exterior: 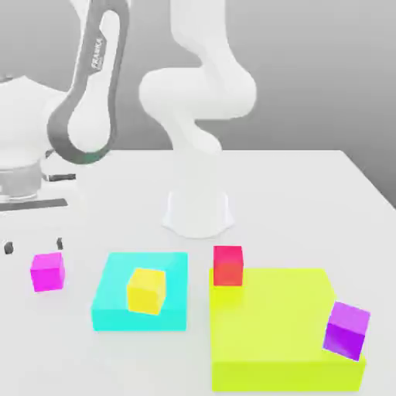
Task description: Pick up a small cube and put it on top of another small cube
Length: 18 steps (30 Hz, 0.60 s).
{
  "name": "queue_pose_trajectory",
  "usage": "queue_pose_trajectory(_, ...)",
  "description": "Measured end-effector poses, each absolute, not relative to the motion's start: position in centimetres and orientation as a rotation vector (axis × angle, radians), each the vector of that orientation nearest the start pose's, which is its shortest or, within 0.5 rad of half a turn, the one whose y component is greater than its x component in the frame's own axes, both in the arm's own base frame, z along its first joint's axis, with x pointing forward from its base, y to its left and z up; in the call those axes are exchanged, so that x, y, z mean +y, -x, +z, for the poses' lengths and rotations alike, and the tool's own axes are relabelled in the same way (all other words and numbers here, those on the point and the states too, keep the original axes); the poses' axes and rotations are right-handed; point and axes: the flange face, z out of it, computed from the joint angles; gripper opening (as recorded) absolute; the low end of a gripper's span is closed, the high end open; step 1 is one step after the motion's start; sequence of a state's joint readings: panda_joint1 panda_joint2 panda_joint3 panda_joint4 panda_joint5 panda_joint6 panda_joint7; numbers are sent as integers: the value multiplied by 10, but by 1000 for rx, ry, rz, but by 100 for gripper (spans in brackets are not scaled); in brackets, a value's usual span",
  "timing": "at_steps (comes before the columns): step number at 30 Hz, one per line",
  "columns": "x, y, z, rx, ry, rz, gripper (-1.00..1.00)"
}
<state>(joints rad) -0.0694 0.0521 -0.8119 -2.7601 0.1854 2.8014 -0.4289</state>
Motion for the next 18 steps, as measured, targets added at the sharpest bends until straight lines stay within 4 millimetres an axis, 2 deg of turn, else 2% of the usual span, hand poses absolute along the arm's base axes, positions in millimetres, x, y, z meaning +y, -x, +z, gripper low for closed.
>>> queue_pose_trajectory(8,-315,-233,176,925,3022,-13,0)
queue_pose_trajectory(14,-311,-231,143,926,3012,-5,0)
queue_pose_trajectory(15,-309,-230,136,927,3007,-2,-100)
queue_pose_trajectory(18,-309,-230,136,927,3006,-2,-100)
